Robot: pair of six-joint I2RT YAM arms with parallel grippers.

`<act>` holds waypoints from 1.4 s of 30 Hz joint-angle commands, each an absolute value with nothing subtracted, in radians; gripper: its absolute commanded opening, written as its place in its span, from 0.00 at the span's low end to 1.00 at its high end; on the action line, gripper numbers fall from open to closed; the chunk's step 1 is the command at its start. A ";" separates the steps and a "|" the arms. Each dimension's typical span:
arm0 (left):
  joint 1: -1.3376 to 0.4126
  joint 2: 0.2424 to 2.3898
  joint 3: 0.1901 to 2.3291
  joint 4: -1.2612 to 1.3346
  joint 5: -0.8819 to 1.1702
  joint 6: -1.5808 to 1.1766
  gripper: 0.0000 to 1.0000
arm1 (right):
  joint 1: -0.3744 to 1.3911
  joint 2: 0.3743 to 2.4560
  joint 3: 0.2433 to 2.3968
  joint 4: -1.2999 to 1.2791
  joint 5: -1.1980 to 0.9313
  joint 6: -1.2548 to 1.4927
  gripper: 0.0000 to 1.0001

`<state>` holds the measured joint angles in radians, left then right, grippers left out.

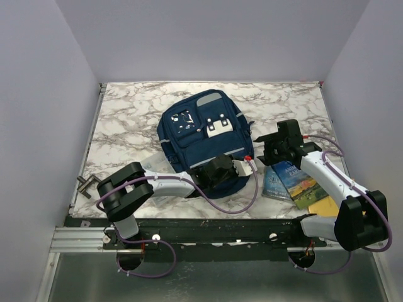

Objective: Pack the student bag
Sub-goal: Zip the student bag at the center of the board.

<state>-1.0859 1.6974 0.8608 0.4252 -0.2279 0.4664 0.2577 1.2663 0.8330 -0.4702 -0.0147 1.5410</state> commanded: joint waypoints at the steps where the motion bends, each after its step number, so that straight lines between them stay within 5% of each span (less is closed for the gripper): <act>1: -1.083 1.638 0.856 0.529 -0.209 0.434 0.00 | 0.251 1.239 0.800 -0.486 -0.065 1.616 0.65; 15: -1.083 1.584 0.827 0.546 -0.098 0.423 0.00 | 0.252 1.397 0.820 -0.434 -0.236 1.603 0.56; 21: -1.085 1.577 0.809 0.551 -0.068 0.441 0.00 | 0.251 1.479 0.889 -0.500 -0.251 1.534 0.37; 26: -1.086 1.566 0.784 0.554 -0.035 0.467 0.00 | 0.251 1.487 0.965 -0.612 -0.145 1.465 0.34; 31: -1.086 1.563 0.766 0.560 -0.020 0.487 0.00 | 0.251 1.465 0.958 -0.580 -0.132 1.446 0.04; 42: -1.086 1.560 0.766 0.561 -0.001 0.491 0.00 | 0.251 1.529 1.062 -0.658 -0.089 1.248 0.31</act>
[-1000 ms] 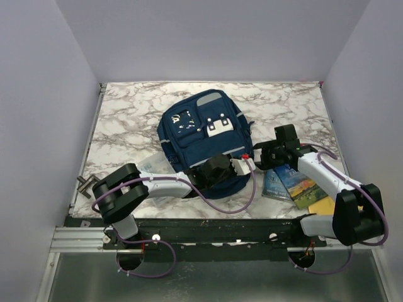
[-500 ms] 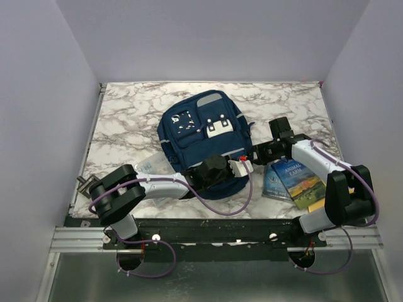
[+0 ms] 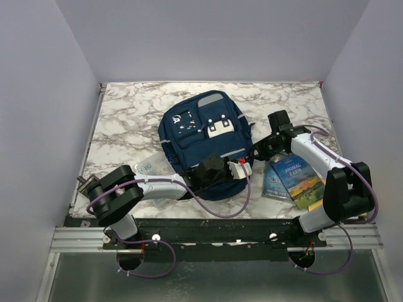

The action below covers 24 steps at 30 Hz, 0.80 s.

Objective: Pack the student bag
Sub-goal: Zip the student bag at the center of the board.

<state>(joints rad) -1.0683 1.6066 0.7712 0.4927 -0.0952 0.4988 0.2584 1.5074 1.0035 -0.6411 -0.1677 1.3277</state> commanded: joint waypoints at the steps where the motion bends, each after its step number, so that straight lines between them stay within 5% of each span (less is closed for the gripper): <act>1: -1.086 1.561 0.765 0.561 -0.001 0.490 0.00 | 0.251 1.527 1.060 -0.662 -0.083 1.248 0.31; 7: -1.086 1.557 0.765 0.561 0.024 0.487 0.00 | 0.251 1.496 1.010 -0.609 -0.097 1.271 0.31; 10: -1.086 1.554 0.766 0.561 0.025 0.485 0.00 | 0.251 1.498 1.003 -0.589 -0.123 1.275 0.14; 15: -1.086 1.550 0.761 0.561 0.034 0.486 0.00 | 0.251 1.507 1.007 -0.591 -0.137 1.277 0.00; 21: -1.086 1.548 0.759 0.561 0.036 0.488 0.00 | 0.251 1.500 1.005 -0.589 -0.150 1.262 0.01; 24: -1.086 1.549 0.759 0.561 0.028 0.495 0.00 | 0.251 1.478 0.994 -0.606 -0.102 1.216 0.20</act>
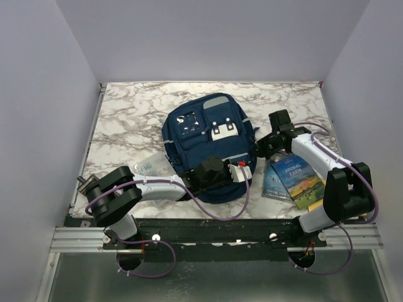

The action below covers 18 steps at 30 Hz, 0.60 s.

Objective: Pack the student bag
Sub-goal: Zip the student bag at the center of the board.

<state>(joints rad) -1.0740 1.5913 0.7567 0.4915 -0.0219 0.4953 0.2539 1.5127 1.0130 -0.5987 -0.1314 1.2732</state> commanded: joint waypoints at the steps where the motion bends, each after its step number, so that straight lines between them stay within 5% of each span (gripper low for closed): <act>1: -1.086 1.549 0.759 0.561 0.025 0.496 0.00 | 0.252 1.465 0.986 -0.619 -0.071 1.207 0.25; 4: -1.086 1.555 0.762 0.561 0.022 0.495 0.00 | 0.251 1.418 0.969 -0.651 -0.007 1.183 0.40; 18: -1.086 1.561 0.761 0.560 0.018 0.498 0.00 | 0.252 1.356 0.877 -0.599 -0.203 1.293 0.40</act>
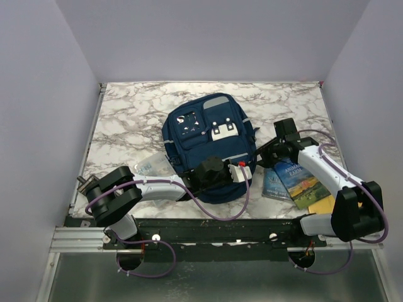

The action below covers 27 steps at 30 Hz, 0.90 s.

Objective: Pack the student bag
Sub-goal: Zip the student bag at the center of the board.

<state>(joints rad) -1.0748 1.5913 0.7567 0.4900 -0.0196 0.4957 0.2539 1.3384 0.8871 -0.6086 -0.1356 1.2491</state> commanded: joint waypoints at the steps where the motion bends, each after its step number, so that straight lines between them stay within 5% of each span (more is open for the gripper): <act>1: -1.087 1.560 0.761 0.560 0.020 0.497 0.00 | 0.252 1.360 0.875 -0.602 -0.205 1.297 0.39; 20: -1.092 1.552 0.766 0.560 0.056 0.495 0.00 | 0.252 1.427 0.811 -0.504 -0.308 1.421 0.21; 23: -1.092 1.546 0.757 0.560 0.073 0.501 0.00 | 0.251 1.431 0.828 -0.519 -0.285 1.416 0.05; 27: -1.092 1.529 0.734 0.560 0.117 0.514 0.00 | 0.251 1.421 0.858 -0.539 -0.221 1.400 0.00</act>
